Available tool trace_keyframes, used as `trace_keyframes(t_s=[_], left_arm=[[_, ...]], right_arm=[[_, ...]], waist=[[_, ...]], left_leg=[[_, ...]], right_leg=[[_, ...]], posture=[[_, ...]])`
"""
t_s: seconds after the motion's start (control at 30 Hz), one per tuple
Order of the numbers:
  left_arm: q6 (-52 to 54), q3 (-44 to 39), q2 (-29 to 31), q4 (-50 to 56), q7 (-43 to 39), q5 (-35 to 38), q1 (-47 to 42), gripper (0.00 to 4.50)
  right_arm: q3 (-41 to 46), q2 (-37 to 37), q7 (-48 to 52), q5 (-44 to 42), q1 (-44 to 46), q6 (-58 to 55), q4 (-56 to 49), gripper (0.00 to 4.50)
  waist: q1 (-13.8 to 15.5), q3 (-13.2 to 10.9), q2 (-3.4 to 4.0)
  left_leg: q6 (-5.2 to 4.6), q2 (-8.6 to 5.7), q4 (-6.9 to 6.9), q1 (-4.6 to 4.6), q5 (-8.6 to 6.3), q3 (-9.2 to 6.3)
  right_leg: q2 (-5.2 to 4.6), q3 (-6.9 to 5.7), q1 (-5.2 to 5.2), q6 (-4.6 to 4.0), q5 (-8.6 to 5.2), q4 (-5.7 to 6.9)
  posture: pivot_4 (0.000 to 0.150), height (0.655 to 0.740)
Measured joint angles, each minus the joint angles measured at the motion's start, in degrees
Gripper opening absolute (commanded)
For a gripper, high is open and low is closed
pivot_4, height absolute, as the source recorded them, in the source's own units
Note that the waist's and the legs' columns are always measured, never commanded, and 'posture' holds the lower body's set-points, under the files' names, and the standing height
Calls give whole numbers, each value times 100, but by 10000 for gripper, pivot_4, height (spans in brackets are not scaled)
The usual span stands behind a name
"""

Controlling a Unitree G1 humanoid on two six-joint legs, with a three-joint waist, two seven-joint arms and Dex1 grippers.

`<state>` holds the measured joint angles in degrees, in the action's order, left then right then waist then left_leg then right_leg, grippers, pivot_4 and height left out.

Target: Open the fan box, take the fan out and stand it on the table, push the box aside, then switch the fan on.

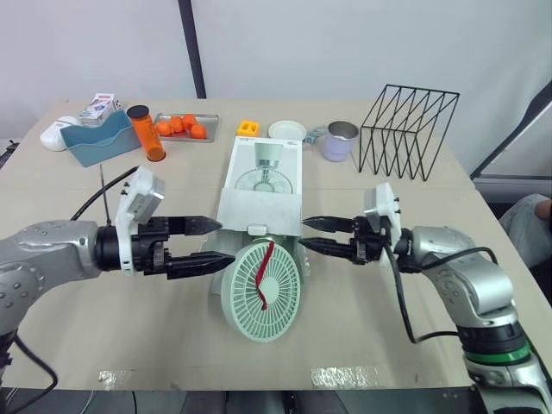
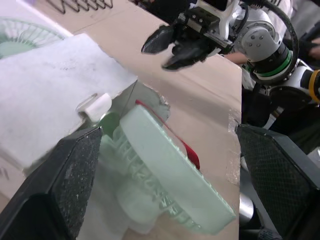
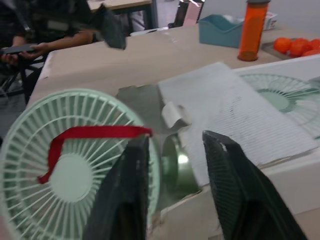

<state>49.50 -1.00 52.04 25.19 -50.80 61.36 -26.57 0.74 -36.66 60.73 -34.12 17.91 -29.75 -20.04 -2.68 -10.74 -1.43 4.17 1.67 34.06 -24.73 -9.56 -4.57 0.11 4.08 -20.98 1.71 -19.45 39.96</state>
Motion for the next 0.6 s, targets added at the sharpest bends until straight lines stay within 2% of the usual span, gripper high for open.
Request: trace_keyframes(t_s=[0.2, 0.23, 0.27, 0.43, 0.6], left_arm=[[-349, 297, -102, -66, -401, -608, -139, 9836], [-361, 327, -102, -67, -438, -650, -140, 8230], [-410, 406, -101, -67, -538, -764, -148, 2318], [-527, 814, 73, 17, -1166, -1327, -150, 1027], [-689, 827, 204, 3, -1368, -1624, -150, 1027]], right_arm=[[34, -47, -102, -47, -178, 0, -145, 45000], [34, -54, -104, -47, -185, 0, -147, 45000], [45, -69, -122, -46, -200, 1, -157, 45000], [117, -101, -253, -38, -222, 30, -169, 45000], [112, -99, -312, -37, -223, 41, -172, 45000]], waist=[[8, 0, 0], [7, 0, 0], [6, 0, 0], [6, 0, -1], [5, 0, 0]], left_leg=[[0, -1, 7, -1, 0, -1], [0, -1, 7, -1, 0, -1], [0, 0, 8, -1, 0, 0], [-1, 2, 13, -1, 0, -2], [-2, 2, 17, 0, -1, -2]], right_leg=[[0, 0, 2, 1, 0, 2], [0, 0, 2, 1, 0, 2], [0, 1, 2, 1, 0, 2], [3, -1, 2, 1, 0, 6], [4, 0, 4, 1, 0, 8]], posture=[[1500, 7400], [1500, 7400], [1500, 7400], [1500, 7400], [1500, 7400]])
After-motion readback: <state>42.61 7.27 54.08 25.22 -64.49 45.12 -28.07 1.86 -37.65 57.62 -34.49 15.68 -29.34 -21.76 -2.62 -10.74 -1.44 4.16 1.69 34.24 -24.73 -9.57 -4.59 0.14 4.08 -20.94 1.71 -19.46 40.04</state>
